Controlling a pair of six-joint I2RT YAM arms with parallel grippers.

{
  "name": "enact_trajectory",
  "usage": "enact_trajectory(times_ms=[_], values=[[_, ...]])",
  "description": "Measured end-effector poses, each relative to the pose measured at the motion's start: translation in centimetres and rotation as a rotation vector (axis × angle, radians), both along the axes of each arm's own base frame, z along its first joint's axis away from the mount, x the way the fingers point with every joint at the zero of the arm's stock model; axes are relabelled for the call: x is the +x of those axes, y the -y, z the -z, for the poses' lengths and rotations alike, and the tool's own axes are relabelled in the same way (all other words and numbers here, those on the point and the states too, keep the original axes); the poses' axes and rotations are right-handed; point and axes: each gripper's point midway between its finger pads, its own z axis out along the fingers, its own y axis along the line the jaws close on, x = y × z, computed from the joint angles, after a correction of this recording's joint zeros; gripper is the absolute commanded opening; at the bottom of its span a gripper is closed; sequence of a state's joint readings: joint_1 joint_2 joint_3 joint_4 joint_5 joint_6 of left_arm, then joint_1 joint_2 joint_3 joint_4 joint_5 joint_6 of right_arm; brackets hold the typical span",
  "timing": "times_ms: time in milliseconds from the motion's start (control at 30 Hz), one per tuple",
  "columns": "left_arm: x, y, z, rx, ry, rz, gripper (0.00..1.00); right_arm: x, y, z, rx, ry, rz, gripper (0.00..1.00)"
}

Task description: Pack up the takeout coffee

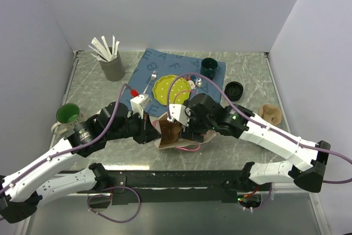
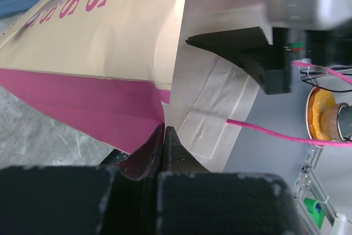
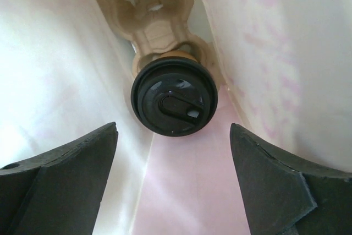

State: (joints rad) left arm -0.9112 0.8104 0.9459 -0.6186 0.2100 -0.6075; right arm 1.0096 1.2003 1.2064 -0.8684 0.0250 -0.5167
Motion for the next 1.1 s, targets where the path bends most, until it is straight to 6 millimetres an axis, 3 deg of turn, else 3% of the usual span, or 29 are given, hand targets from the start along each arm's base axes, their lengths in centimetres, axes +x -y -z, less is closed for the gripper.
enact_trajectory(times_ms=[367, 633, 933, 967, 1100], values=[[-0.1, 0.4, 0.2, 0.038, -0.082, -0.015, 0.01, -1.9, -0.1, -2.9, 0.059, -0.057, -0.051, 0.74], [0.6, 0.3, -1.2, 0.04, -0.117, -0.074, 0.12, -2.0, -1.3, -6.4, 0.151, -0.054, -0.05, 0.66], [1.9, -0.4, -1.2, 0.099, -0.138, -0.165, 0.37, -1.6, -2.4, -7.8, 0.193, -0.062, -0.024, 0.64], [2.0, -0.5, -1.3, 0.103, -0.137, -0.172, 0.47, -1.5, -2.5, -8.1, 0.201, -0.058, -0.021, 0.64], [2.5, -0.9, -2.4, 0.099, -0.117, -0.206, 0.66, -1.1, -3.0, -9.1, 0.226, -0.045, -0.008, 0.64]])
